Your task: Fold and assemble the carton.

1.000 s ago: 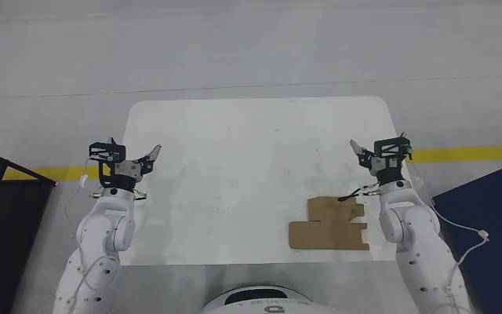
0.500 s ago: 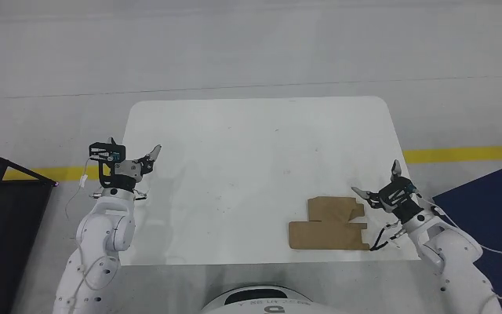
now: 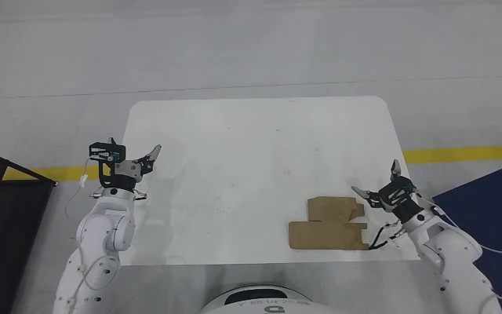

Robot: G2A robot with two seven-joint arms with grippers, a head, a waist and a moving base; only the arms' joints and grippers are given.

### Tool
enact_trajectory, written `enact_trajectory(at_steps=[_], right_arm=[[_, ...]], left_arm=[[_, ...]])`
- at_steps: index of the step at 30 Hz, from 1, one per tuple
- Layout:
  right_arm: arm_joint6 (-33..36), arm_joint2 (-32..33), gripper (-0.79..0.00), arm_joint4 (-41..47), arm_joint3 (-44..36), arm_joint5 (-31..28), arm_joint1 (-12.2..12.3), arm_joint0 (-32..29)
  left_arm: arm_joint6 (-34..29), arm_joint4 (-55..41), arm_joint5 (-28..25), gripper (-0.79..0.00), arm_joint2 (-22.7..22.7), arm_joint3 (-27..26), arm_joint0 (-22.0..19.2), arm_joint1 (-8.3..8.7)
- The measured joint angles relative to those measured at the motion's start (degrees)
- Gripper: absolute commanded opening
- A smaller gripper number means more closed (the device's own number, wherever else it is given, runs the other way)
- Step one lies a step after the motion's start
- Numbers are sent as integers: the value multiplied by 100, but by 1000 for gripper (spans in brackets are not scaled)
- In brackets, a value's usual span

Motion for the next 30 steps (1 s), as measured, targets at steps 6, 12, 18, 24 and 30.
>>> enact_trajectory(at_steps=[6, 12, 18, 24, 30], right_arm=[[-562, 197, 0, -478, 198, 50, 66, -7], [-2982, 254, 0, -3391, 531, 1365, 206, -641], [-3158, -54, 0, -4213, 850, 1753, 229, -516], [-3057, -166, 0, -4316, 860, 1612, 257, -396], [-2842, -207, 0, -4352, 810, 1596, 273, -312]], left_arm=[[0, 0, 0, 0, 0, 0, 0, 0], [0, 0, 0, 0, 0, 0, 0, 0], [0, 0, 0, 0, 0, 0, 0, 0], [0, 0, 0, 0, 0, 0, 0, 0], [0, 0, 0, 0, 0, 0, 0, 0]])
